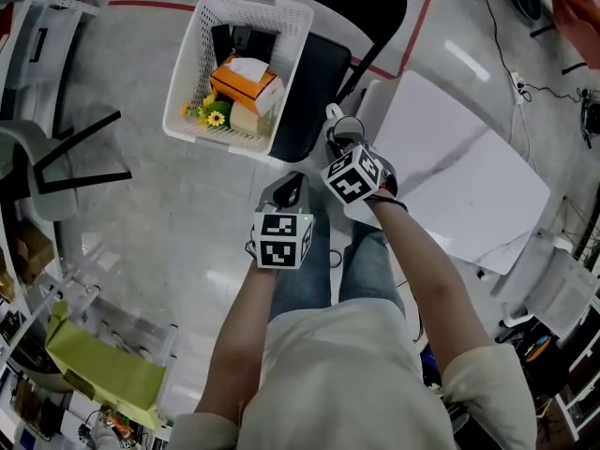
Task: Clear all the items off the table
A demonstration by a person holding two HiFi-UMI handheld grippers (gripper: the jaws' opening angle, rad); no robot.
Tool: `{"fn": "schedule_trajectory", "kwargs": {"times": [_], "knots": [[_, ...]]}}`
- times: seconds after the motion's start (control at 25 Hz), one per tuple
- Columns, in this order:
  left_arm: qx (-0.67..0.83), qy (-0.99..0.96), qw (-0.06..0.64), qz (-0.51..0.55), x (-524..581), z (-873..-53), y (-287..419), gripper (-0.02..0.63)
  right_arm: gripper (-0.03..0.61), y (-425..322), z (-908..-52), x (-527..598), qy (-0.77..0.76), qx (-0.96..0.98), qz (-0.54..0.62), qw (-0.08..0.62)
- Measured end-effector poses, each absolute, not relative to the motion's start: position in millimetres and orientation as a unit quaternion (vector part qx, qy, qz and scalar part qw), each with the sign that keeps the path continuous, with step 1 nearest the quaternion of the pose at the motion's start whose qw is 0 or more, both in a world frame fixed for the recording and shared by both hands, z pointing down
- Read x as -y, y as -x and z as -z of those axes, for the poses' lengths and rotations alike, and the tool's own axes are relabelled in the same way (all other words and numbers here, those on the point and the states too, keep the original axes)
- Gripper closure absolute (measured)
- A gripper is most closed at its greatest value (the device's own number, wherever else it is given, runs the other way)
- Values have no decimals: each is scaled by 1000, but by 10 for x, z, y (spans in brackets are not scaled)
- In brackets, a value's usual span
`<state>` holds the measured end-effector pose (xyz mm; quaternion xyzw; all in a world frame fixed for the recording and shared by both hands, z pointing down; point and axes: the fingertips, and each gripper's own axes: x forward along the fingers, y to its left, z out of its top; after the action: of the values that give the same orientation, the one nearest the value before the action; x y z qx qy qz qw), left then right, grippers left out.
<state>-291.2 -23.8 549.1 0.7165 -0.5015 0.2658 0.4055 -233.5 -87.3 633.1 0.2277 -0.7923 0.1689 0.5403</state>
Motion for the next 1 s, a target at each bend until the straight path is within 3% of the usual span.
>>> {"fn": "schedule_trajectory", "kwargs": {"times": [1.0], "knots": [[515, -686, 444, -260, 247, -5985, 3543, 604, 541, 3154, -7258, 1258, -162, 775, -128, 597]]}}
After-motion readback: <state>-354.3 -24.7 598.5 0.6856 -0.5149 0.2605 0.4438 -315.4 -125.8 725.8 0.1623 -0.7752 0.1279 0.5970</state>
